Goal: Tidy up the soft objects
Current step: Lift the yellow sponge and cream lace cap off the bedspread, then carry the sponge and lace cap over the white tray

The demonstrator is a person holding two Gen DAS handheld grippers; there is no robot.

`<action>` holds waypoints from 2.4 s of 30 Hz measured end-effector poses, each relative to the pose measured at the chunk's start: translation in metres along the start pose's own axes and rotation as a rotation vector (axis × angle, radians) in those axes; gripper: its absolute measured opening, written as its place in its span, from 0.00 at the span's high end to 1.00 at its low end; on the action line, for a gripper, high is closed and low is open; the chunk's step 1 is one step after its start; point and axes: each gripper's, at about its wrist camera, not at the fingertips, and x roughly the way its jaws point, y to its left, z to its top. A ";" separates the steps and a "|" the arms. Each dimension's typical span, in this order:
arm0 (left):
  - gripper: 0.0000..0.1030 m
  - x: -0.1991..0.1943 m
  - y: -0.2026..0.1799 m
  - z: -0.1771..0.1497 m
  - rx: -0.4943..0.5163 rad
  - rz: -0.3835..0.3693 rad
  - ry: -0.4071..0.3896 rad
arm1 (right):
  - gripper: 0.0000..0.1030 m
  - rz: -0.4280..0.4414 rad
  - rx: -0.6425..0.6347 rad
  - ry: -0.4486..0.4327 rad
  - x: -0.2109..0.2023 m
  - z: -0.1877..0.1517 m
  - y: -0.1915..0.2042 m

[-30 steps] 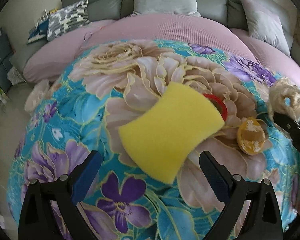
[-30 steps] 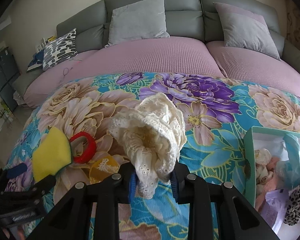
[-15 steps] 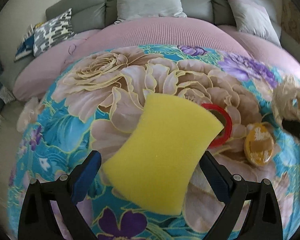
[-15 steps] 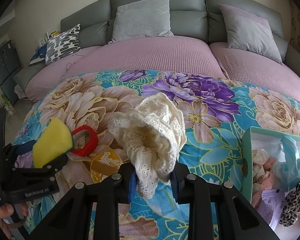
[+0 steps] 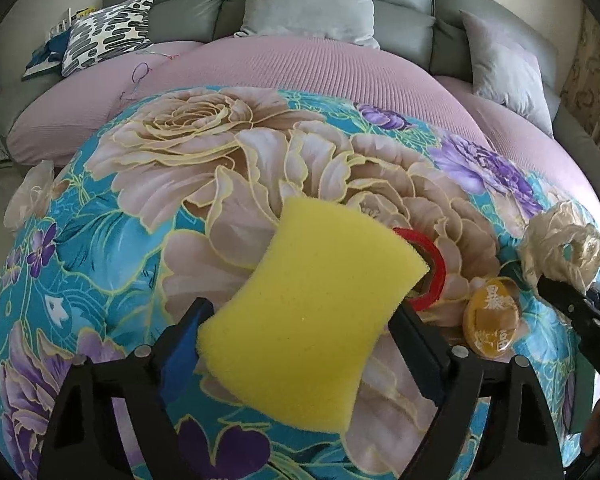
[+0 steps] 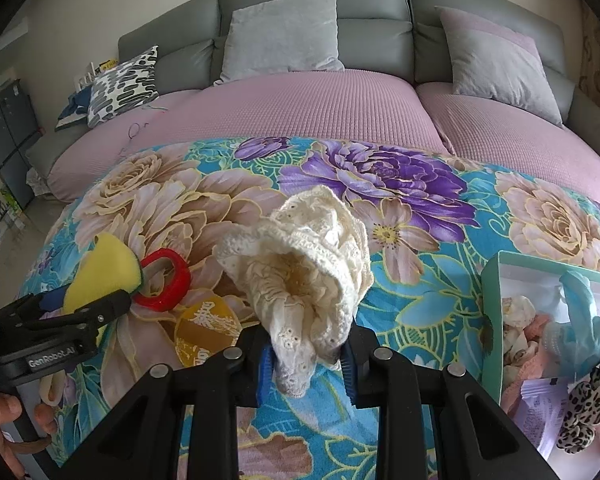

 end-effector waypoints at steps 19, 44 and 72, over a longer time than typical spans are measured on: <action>0.28 -0.043 -0.009 0.000 -0.150 -0.013 -0.061 | 0.72 0.013 0.042 -0.015 -0.026 -0.012 -0.011; 0.28 -0.128 -0.121 0.006 0.030 -0.061 -0.254 | 0.72 -0.040 0.243 -0.246 -0.159 -0.045 -0.103; 0.27 -0.104 -0.323 -0.043 0.428 -0.271 -0.110 | 0.71 -0.286 0.464 -0.296 -0.194 -0.070 -0.261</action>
